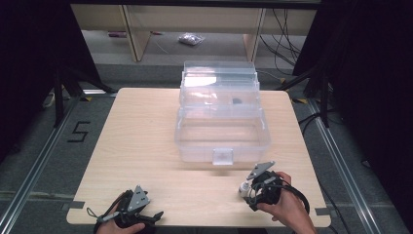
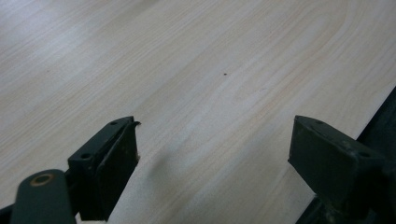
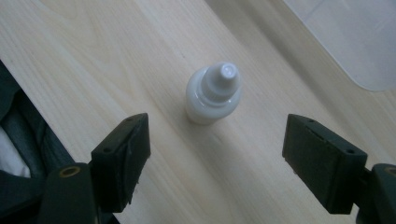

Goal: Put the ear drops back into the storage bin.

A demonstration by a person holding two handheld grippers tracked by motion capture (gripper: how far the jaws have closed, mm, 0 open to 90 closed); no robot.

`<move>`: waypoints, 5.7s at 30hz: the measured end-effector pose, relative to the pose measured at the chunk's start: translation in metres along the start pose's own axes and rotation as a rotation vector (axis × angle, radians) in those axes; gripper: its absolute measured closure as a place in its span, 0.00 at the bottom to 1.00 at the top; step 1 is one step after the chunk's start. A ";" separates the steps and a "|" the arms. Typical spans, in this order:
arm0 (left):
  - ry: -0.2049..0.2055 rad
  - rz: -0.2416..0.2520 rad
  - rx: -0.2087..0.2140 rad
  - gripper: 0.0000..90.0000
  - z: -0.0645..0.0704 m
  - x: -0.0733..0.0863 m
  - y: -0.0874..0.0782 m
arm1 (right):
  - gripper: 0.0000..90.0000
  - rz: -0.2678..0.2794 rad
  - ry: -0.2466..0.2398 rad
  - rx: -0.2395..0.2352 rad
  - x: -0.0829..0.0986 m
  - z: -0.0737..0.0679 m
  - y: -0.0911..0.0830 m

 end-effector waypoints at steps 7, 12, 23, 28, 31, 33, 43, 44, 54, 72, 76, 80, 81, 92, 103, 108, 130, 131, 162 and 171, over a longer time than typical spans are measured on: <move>-0.044 0.030 0.008 0.17 0.003 -0.002 0.002 | 0.31 -0.056 -0.038 -0.008 -0.013 0.000 0.012; -0.041 0.026 0.006 0.17 0.003 -0.002 0.002 | 0.35 -0.072 -0.068 -0.012 -0.021 0.000 0.017; -0.026 0.025 0.002 0.17 0.002 -0.002 0.001 | 0.41 -0.127 -0.091 -0.020 -0.029 0.000 0.025; -0.028 0.027 0.002 0.17 0.002 -0.002 0.001 | 0.43 -0.140 -0.100 -0.019 -0.030 0.001 0.026; -0.030 0.029 0.002 0.17 0.002 -0.003 0.001 | 0.44 -0.148 -0.104 -0.024 -0.030 0.000 0.026; -0.025 0.025 0.002 0.17 0.002 -0.002 0.001 | 0.45 -0.154 -0.120 -0.024 -0.031 0.001 0.028; -0.030 0.035 0.005 0.17 0.003 -0.003 0.001 | 0.48 -0.176 -0.145 -0.030 -0.033 -0.002 0.031; -0.028 0.028 0.006 0.17 0.002 -0.003 0.001 | 0.49 -0.181 -0.144 -0.029 -0.032 -0.002 0.030; 0.014 0.002 0.001 0.17 0.001 0.000 -0.001 | 0.55 -0.195 -0.148 -0.025 -0.032 0.002 0.032; 0.013 0.001 0.003 0.17 0.001 0.000 -0.001 | 0.67 -0.265 -0.172 -0.021 -0.035 0.001 0.032; 0.013 0.002 0.002 0.17 0.001 0.000 -0.001 | 0.67 -0.269 -0.196 -0.009 -0.037 0.000 0.033; -0.027 0.035 0.008 0.17 0.003 -0.003 0.000 | 0.67 -0.251 -0.178 -0.008 -0.040 0.000 0.028; -0.028 0.034 0.006 0.17 0.003 -0.003 0.001 | 0.67 -0.243 -0.194 -0.014 -0.040 0.001 0.027; -0.029 0.035 0.007 0.17 0.003 -0.003 0.001 | 0.67 -0.239 -0.194 -0.024 -0.044 0.006 0.008; -0.027 0.028 0.009 0.17 0.003 -0.003 0.001 | 0.67 -0.220 -0.186 -0.056 -0.047 0.017 -0.009; -0.027 0.028 0.009 0.17 0.002 -0.002 0.001 | 0.67 -0.201 -0.200 -0.082 -0.050 0.021 -0.017; -0.029 0.025 0.006 0.17 0.002 -0.002 0.001 | 0.67 -0.180 -0.192 -0.073 -0.066 0.046 -0.072; -0.037 0.025 0.009 0.17 0.003 -0.002 0.001 | 0.67 -0.180 -0.192 -0.073 -0.066 0.046 -0.072; -0.019 0.026 0.013 0.17 0.003 -0.002 0.001 | 0.67 -0.248 -0.026 -0.055 -0.113 0.127 -0.068; -0.026 0.041 0.012 0.17 0.003 -0.003 0.000 | 0.67 -0.284 0.019 -0.053 -0.118 0.144 -0.042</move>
Point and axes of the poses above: each handheld gripper's, and its own axes: y roughly forward along the jaws, x roughly out of its underside, z roughly to its right, the point moved 7 cm from there along y, roughly forward along the jaws, and after that the axes turned 14 degrees about -z, right-handed, at the moved point
